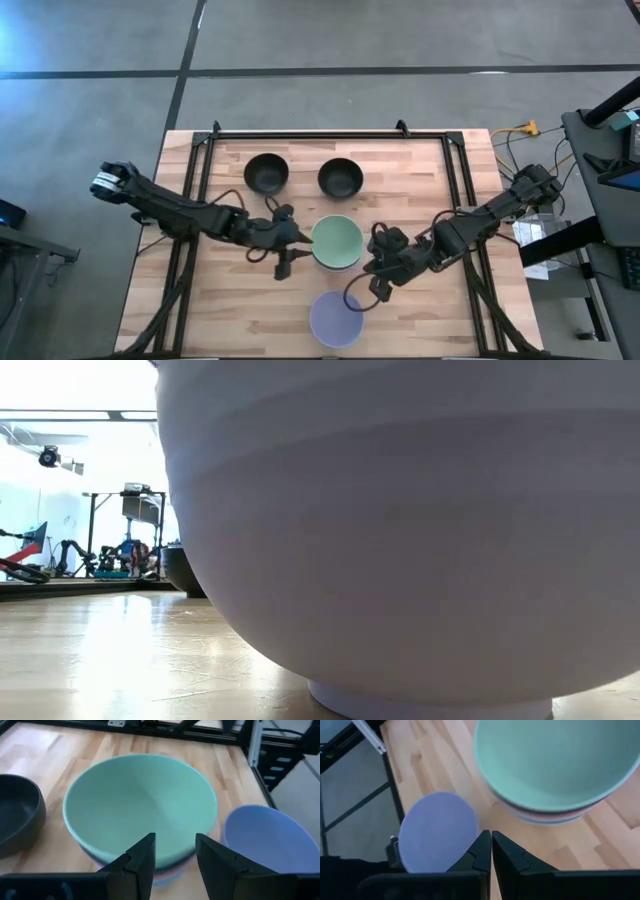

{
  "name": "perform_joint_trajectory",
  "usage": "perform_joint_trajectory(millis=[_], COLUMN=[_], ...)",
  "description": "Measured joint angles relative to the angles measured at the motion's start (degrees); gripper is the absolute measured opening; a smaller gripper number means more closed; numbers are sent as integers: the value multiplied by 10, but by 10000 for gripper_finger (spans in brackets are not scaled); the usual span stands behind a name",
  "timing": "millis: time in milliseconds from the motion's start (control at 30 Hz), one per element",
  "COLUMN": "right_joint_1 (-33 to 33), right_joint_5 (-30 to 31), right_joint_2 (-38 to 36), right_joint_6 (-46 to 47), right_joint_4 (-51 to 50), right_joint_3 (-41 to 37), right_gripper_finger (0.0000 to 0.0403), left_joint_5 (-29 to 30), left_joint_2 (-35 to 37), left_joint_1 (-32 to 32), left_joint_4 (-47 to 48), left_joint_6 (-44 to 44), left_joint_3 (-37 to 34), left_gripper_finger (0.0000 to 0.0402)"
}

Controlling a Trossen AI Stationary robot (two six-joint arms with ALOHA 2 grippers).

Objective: Nest bowls inside each other
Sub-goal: Stack the purple bowl on top of the light green bowl

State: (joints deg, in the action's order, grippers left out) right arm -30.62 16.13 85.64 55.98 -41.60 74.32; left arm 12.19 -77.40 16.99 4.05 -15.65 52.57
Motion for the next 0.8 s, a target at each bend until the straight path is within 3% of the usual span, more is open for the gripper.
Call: perform_joint_trajectory(millis=[300,567,800], right_joint_1=[-45,-58,-60], right_joint_5=[9,20,19], right_joint_2=[-1,-1,-1], right_joint_6=[47,85,214], right_joint_4=[-1,1,2], right_joint_3=[0,0,-16], right_gripper_finger=[9,9,9], left_joint_5=[-59,-60,-60], left_joint_2=[-46,-36,-22], left_joint_1=[-28,-28,-28], left_joint_4=[0,-2,2], left_joint_6=[0,0,-5], left_joint_3=[24,23,22], left_gripper_finger=[125,125,125])
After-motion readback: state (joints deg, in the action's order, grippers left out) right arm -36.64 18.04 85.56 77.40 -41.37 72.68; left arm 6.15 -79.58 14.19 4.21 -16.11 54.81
